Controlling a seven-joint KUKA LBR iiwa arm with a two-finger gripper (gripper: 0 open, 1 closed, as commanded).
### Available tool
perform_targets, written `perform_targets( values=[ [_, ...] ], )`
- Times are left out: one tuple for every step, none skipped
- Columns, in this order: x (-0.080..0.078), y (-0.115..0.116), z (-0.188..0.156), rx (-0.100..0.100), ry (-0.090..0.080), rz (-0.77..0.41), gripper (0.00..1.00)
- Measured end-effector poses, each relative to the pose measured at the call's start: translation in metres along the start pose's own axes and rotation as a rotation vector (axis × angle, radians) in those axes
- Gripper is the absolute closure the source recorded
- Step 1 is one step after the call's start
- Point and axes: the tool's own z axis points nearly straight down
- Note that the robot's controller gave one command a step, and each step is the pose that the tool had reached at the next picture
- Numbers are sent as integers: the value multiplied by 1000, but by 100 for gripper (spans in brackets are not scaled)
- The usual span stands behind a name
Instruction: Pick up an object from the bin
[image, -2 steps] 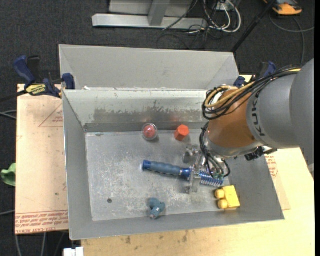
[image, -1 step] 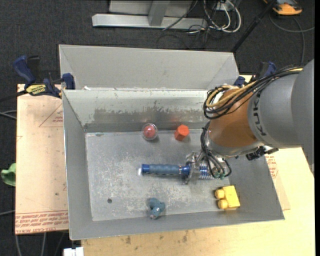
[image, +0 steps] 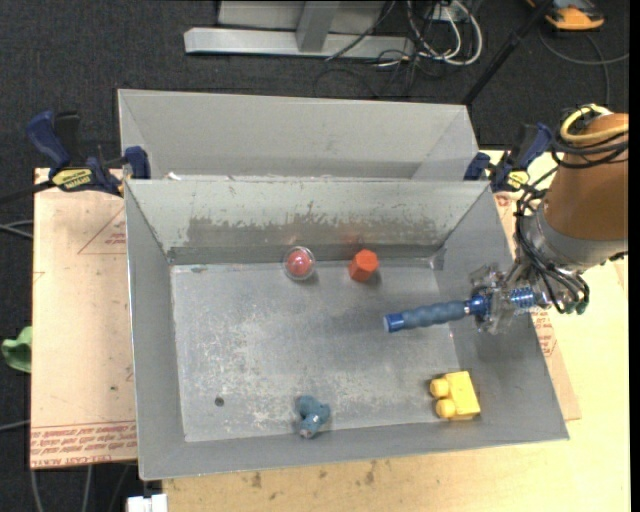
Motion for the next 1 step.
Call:
perform_targets(
  values=[
    [-98,57,-78,-6,-7,87,100]
  ],
)
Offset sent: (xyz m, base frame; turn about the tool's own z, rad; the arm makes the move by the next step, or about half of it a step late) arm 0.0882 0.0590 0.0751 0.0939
